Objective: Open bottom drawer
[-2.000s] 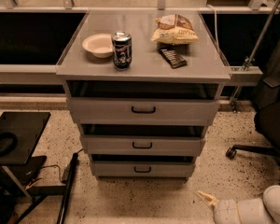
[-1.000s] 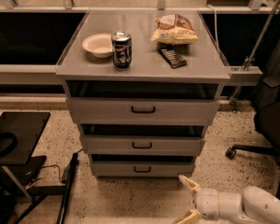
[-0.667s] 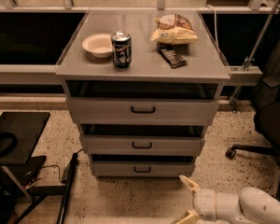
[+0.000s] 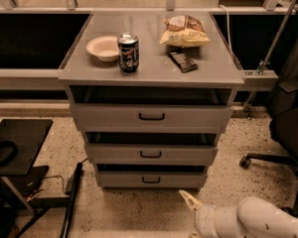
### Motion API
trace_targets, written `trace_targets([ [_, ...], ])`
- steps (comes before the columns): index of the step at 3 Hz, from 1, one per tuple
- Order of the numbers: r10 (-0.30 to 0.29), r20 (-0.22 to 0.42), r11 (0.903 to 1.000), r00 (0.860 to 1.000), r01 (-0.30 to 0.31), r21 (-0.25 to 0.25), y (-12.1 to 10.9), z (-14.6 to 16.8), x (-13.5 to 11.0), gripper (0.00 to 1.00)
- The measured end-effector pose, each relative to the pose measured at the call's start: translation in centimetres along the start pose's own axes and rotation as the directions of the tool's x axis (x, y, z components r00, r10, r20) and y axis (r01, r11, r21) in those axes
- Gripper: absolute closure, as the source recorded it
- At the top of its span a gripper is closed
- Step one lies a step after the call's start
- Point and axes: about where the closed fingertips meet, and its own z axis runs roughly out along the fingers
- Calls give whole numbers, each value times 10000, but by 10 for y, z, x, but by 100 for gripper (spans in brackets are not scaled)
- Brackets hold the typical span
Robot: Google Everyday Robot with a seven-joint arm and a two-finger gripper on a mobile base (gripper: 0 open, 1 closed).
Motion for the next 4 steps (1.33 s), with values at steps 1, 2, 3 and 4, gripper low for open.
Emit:
trace_targets([
  [1, 11, -2, 10000, 10000, -11, 10, 0, 0, 0, 0],
  [2, 288, 68, 9990, 9996, -290, 330, -17, -5, 25, 0],
  [3, 424, -258, 9903, 9988, -386, 1333, -67, -18, 89, 0],
  [4, 399, -1629, 9810, 9858, -77, 1938, -105, -28, 139, 0],
])
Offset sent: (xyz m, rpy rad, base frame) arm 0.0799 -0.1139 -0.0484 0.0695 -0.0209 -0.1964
